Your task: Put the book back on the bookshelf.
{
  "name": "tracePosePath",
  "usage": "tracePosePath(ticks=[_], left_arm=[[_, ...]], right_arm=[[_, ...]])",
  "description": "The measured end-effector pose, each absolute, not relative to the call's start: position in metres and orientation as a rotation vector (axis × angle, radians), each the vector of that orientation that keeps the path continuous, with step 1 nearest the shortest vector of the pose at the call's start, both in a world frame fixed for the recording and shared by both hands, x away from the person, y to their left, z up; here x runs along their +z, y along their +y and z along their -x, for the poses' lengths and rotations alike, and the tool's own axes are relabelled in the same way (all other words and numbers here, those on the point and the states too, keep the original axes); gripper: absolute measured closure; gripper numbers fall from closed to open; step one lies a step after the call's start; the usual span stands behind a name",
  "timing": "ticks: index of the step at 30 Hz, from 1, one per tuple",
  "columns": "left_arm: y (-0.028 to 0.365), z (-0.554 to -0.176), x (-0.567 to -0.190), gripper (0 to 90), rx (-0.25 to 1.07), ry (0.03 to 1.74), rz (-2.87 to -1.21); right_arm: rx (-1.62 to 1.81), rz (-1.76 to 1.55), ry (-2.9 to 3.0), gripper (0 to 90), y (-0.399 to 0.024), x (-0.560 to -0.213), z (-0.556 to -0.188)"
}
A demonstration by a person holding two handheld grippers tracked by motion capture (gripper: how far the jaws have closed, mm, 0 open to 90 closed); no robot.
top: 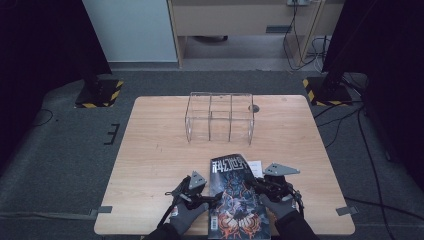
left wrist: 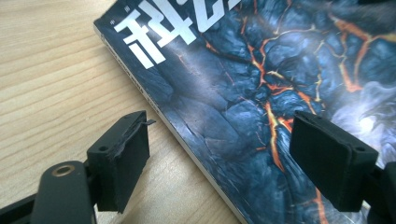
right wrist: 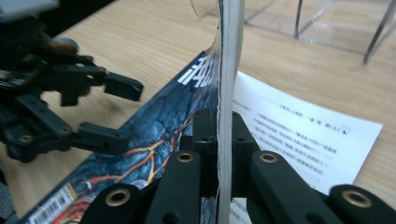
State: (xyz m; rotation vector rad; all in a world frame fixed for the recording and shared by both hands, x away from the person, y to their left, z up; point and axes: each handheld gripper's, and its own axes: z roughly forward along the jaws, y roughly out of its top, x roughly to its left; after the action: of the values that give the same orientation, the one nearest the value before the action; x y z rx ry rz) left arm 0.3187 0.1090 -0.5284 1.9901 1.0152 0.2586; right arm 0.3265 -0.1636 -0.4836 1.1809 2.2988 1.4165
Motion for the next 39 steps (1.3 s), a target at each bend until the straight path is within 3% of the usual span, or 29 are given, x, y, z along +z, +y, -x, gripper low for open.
tracePosePath(ticks=[23, 33, 39], left_arm=[[0.107, -0.323, -0.533, 13.2, 0.120, 1.003, -1.940], [0.102, -0.318, -0.529, 22.2, 0.167, 1.125, -1.862], [0.098, -0.315, -0.527, 23.9, 0.149, 1.092, -1.840]], right_arm=[[1.547, -1.001, 2.236, 85.8, -0.158, -0.464, -0.314], [1.546, -1.005, 2.223, 85.9, -0.157, -0.466, -0.315], [1.582, -0.972, 2.170, 85.9, -0.158, -0.459, -0.314]])
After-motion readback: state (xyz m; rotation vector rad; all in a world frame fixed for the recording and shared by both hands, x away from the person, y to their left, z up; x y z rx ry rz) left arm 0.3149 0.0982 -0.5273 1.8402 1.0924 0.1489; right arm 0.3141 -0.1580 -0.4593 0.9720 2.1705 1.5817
